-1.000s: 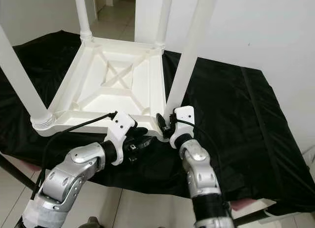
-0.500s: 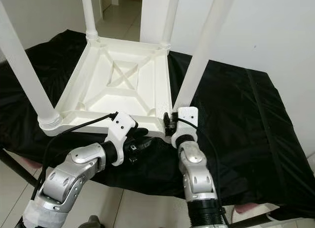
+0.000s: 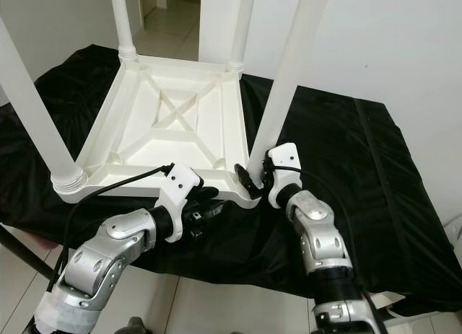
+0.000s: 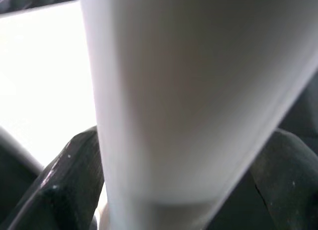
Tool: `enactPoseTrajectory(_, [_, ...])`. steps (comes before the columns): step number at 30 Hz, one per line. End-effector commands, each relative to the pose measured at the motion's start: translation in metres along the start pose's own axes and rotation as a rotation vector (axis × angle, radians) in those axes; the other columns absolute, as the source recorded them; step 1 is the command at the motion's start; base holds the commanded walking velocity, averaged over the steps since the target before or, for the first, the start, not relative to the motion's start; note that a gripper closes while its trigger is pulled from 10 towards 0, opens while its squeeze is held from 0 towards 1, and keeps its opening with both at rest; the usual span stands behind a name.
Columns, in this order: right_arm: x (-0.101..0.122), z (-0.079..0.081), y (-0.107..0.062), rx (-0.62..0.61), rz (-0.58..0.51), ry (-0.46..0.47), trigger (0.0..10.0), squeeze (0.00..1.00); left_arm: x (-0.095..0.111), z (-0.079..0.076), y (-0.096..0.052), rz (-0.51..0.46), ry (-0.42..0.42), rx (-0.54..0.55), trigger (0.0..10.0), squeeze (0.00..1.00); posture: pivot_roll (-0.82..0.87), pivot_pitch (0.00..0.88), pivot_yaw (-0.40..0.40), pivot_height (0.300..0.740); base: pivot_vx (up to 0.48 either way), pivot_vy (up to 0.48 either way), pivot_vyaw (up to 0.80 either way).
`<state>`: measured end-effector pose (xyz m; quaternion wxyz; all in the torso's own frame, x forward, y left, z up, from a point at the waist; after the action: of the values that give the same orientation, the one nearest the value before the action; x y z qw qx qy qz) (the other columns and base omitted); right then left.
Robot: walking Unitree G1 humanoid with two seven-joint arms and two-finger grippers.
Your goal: Building children table
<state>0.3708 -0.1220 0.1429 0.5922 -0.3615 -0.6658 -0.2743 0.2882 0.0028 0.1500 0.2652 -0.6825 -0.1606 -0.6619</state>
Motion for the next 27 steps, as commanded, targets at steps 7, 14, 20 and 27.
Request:
enactPoseTrajectory(7, [-0.013, 0.005, 0.003, 0.167, 0.045, -0.060, 10.0, 0.00, 0.001, 0.002, 0.003, -0.003, 0.011, 0.017, 10.0, 0.00, 0.13, 0.000, -0.104, 0.740, 0.000, 0.000, 0.00])
enactPoseTrajectory(14, [-0.012, 0.004, 0.006, 0.228, 0.022, -0.013, 0.0, 0.00, 0.001, 0.000, 0.002, -0.004, 0.005, 0.017, 10.0, 0.00, 0.15, 0.000, -0.106, 0.740, 0.000, 0.000, 0.00])
enactPoseTrajectory(20, [-0.011, 0.001, 0.008, 0.245, -0.010, 0.005, 0.0, 0.00, 0.000, -0.002, 0.001, -0.001, 0.003, 0.013, 10.0, 0.00, 0.15, 0.000, -0.105, 0.740, 0.000, 0.000, 0.00])
enactPoseTrajectory(27, [-0.021, -0.003, 0.008, 0.161, 0.016, 0.011, 0.0, 0.00, 0.000, -0.003, 0.001, 0.003, 0.001, 0.003, 10.0, 0.00, 0.15, 0.000, -0.106, 0.740, 0.000, 0.000, 0.00])
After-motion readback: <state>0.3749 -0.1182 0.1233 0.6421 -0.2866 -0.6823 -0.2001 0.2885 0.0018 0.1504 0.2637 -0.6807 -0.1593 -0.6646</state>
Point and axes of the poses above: a point about 5 cm out from each wrist's last joint towards the gripper, its own y axis pointing out of the wrist towards the gripper, its own x axis along the axis of the wrist's last joint, z = x × y, the point moved 6 cm from there along y, pointing out of the wrist towards the gripper, and after that the axes turned 2 degrees about y, right-handed, at the moved point
